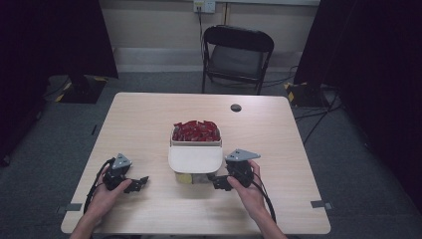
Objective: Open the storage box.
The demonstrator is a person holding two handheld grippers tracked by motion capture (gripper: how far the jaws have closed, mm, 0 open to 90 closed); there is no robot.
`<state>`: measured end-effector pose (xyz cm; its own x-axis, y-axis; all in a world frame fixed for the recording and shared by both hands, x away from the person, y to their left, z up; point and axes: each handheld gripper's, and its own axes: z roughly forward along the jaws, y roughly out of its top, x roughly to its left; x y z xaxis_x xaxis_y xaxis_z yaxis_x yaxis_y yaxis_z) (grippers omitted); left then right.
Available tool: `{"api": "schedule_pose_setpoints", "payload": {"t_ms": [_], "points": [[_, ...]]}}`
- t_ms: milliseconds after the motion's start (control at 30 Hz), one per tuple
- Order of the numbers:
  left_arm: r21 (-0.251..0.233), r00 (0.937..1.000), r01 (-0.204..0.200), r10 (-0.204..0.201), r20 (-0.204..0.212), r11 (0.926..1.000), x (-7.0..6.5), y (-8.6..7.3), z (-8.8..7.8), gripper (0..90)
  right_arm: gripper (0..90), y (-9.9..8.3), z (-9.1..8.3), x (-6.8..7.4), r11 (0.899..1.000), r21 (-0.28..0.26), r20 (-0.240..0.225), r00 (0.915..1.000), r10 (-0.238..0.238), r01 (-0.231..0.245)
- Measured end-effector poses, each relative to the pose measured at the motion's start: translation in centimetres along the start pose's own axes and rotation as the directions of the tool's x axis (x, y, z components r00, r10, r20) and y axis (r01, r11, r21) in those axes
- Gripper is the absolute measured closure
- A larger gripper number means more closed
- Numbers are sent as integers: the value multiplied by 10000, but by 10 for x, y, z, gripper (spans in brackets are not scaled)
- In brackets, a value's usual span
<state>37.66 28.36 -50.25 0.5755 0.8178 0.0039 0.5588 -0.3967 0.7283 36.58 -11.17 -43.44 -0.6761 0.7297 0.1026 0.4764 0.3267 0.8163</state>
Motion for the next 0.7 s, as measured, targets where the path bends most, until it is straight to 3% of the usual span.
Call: {"api": "schedule_pose_setpoints", "payload": {"t_ms": [700], "points": [[0, 10000, 4, -4, 5, 10000, 0, 0, 0, 82, 131, 9, -5, 1, 9997, -259, -8, 10000, 13, -13]]}}
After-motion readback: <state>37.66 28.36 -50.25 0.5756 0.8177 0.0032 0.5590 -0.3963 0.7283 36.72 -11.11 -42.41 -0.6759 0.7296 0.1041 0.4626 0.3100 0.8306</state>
